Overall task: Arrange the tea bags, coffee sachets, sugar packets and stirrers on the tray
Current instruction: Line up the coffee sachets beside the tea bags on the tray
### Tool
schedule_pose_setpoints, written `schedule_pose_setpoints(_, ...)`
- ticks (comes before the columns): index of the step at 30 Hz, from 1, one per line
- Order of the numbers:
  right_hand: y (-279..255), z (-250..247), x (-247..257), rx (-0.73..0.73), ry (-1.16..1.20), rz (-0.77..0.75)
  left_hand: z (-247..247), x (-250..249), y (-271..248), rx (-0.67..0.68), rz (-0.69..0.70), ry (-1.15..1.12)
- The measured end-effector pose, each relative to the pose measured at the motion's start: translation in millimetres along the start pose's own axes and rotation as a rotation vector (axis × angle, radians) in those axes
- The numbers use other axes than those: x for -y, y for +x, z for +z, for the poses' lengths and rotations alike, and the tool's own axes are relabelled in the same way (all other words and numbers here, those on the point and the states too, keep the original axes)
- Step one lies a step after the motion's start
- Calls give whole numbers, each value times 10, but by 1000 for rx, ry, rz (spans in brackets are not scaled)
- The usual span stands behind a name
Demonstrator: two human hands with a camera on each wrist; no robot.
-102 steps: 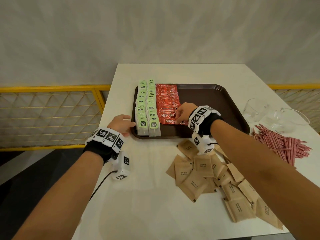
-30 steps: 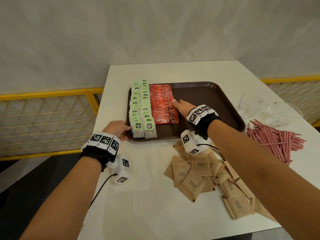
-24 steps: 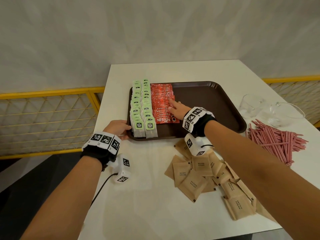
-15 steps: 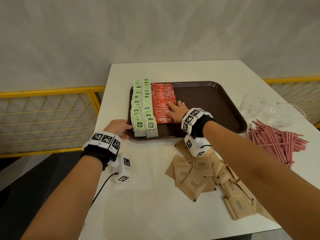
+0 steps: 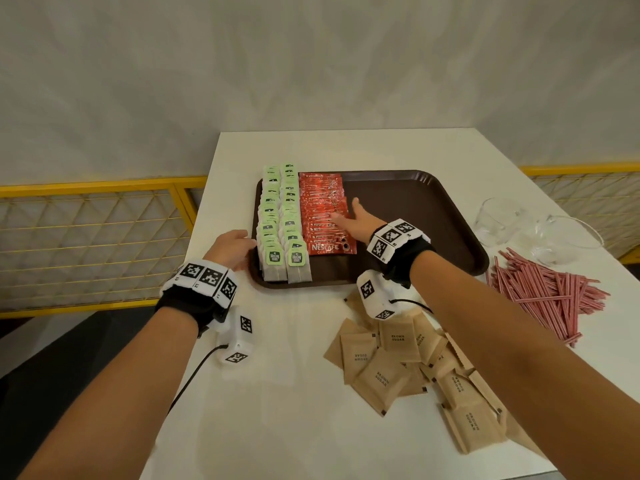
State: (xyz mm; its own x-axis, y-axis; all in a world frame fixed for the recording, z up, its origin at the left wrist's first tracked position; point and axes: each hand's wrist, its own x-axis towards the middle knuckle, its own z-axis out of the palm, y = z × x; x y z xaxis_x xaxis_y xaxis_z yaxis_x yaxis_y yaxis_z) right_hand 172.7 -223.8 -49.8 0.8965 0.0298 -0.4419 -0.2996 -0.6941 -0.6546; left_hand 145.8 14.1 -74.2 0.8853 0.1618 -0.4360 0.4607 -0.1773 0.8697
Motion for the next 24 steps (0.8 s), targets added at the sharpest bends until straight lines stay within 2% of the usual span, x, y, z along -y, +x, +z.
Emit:
schedule_pose_setpoints(2, 81, -107, 32, -57, 142, 35, -1, -80, 63, -2, 0, -17)
schedule_pose_setpoints(5, 216, -266, 55, -132, 214, 65, 17, -224, 134, 31, -8, 42)
schedule_pose_setpoints(11, 466, -179, 94, -35, 569, 92, 20, -307, 350, 68, 51, 206)
schedule_pose_setpoints(13, 542, -129, 87, 16, 603, 74, 24, -341, 364, 81, 46, 253)
schedule_pose_setpoints(15, 642, -101, 37, -4, 623, 61, 21, -372, 369, 84, 40, 259)
schedule_pose_setpoints(20, 393, -175, 94, -18, 580, 79, 4, -365, 423, 110, 29, 221)
schedule_pose_setpoints(24, 411, -117, 104, 32, 563, 101, 28, -374, 440, 129, 33, 225)
